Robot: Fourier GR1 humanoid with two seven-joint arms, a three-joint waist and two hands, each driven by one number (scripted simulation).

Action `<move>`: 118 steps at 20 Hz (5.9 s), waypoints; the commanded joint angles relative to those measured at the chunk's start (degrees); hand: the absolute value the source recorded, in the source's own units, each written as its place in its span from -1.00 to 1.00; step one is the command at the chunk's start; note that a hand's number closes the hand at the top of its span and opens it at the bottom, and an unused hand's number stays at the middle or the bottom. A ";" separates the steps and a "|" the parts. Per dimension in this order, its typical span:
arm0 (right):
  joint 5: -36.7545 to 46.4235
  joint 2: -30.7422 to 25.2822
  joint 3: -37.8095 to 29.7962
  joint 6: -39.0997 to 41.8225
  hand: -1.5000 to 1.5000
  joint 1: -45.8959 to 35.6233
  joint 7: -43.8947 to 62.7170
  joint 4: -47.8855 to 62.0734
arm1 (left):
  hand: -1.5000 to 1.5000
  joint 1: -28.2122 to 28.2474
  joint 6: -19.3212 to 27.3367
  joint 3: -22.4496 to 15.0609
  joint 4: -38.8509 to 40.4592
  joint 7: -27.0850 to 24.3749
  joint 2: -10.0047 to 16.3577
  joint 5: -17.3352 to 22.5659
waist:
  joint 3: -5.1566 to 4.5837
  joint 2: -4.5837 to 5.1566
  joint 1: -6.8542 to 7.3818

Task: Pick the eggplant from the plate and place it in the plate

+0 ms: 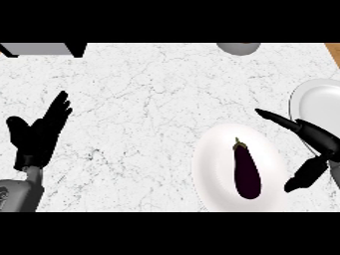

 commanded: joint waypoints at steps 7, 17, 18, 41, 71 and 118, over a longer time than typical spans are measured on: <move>12.92 0.95 4.75 -1.45 -1.00 1.86 5.85 -4.24 | 0.00 0.43 -1.37 1.57 -3.10 2.27 -0.85 -1.05 | 0.03 -0.03 0.18; 19.36 6.41 2.37 4.01 -1.00 -1.27 9.53 -2.43 | 0.00 -5.45 -4.00 5.64 2.07 3.84 -3.05 -2.76 | 0.03 0.10 0.03; 20.34 8.57 3.39 3.42 -1.00 1.06 13.14 -7.96 | 0.00 -1.63 -3.13 4.36 -0.68 2.65 -3.95 -4.73 | 0.02 0.02 0.00; 33.12 12.59 3.52 5.34 1.00 -2.70 2.61 -0.54 | 0.00 2.21 -4.82 5.97 -3.96 3.53 -8.16 -8.46 | 0.04 0.04 0.28; 51.54 27.13 -14.75 -28.29 1.00 6.02 51.09 -44.94 | 0.00 0.48 -6.49 8.78 0.03 0.74 -7.41 -9.29 | 0.01 -0.02 -0.31; -6.71 3.26 -54.58 -0.92 -1.00 -3.56 19.43 2.88 | 0.00 -1.42 -8.54 12.36 2.11 0.68 -7.35 -9.29 | -0.02 -0.24 -1.37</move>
